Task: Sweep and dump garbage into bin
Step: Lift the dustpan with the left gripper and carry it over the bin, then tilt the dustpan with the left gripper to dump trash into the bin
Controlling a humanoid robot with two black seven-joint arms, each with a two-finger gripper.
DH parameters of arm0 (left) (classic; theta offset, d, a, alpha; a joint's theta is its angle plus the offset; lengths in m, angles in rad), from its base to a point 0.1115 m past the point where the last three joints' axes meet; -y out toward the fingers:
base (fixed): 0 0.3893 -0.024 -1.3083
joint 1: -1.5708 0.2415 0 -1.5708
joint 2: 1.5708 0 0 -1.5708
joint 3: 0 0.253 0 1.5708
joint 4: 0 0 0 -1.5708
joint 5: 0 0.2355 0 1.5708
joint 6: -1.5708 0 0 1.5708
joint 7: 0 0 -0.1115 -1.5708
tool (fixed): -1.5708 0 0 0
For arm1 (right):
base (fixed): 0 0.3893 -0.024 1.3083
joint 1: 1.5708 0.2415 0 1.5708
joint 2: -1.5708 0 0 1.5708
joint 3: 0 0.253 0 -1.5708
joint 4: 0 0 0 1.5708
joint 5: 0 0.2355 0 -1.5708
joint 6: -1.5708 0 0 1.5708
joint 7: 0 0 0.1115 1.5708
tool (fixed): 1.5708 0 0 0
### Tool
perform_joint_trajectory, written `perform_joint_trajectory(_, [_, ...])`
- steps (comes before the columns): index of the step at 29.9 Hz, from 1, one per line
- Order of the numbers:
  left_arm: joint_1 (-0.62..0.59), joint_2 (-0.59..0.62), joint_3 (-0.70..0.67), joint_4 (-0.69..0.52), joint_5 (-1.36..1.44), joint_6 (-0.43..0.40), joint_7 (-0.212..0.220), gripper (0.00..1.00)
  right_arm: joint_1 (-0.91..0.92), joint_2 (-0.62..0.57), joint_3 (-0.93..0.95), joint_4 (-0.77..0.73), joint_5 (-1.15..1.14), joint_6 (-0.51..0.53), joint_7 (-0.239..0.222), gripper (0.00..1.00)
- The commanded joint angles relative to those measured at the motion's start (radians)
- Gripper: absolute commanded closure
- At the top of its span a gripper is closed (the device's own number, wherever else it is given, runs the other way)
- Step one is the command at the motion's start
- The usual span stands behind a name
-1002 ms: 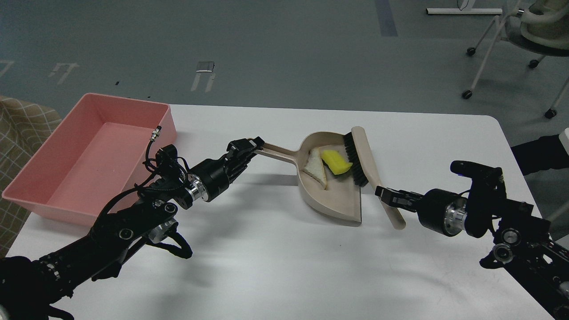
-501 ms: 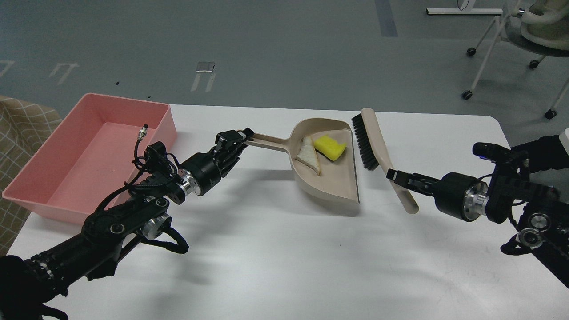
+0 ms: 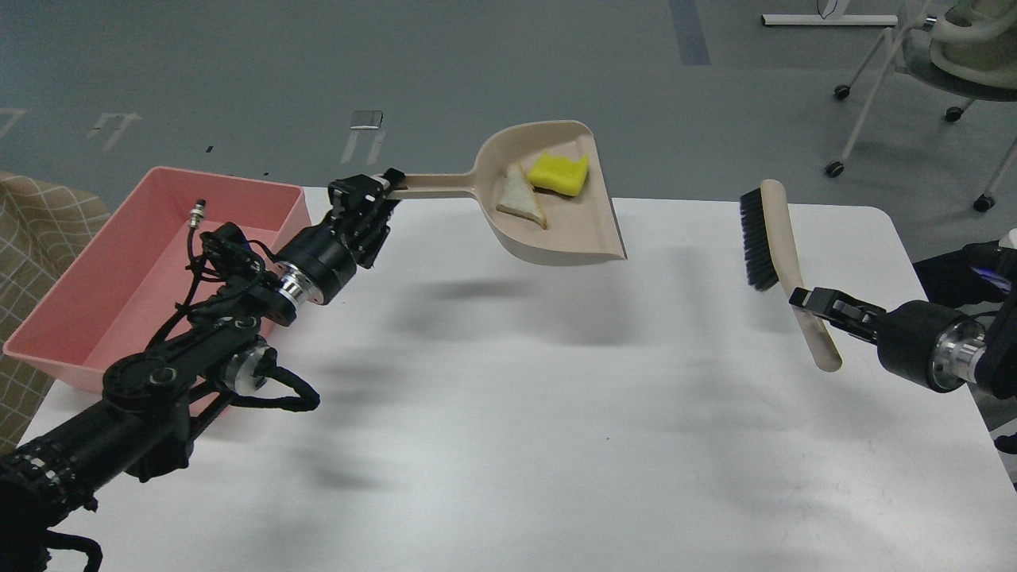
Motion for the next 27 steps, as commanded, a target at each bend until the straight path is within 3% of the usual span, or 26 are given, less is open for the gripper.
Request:
perform_joint_trajectory(1, [0.009,0.175,-0.047,-0.143,-0.053,0.042,0.006,0.86,-0.031,-0.004,0.011,-0.057,0.001,0.0,0.001,0.95])
perform_joint_trajectory(5, [0.027,0.321,-0.066,-0.209,-0.13,0.053,0.006,0.86,-0.045,-0.004,0.014,-0.071,0.003,0.0,0.013,0.95])
perform_joint_trajectory(10, [0.064,0.484,-0.067,-0.172,-0.177,0.033,-0.002,0.85,-0.054,-0.004,0.031,-0.071,0.003,0.0,0.023,0.95])
perform_joint_trajectory(15, [0.083,0.6,-0.067,0.021,-0.292,-0.091,-0.016,0.85,-0.056,-0.004,0.039,-0.071,0.004,0.0,0.024,0.94])
perform_joint_trajectory(21, [0.083,0.658,-0.061,0.218,-0.309,-0.185,-0.016,0.85,-0.056,-0.004,0.041,-0.071,0.004,0.0,0.024,0.94])
perform_joint_trajectory(27, [0.098,0.732,-0.033,0.303,-0.21,-0.309,-0.017,0.85,-0.056,0.003,0.054,-0.069,0.004,0.0,0.024,0.94])
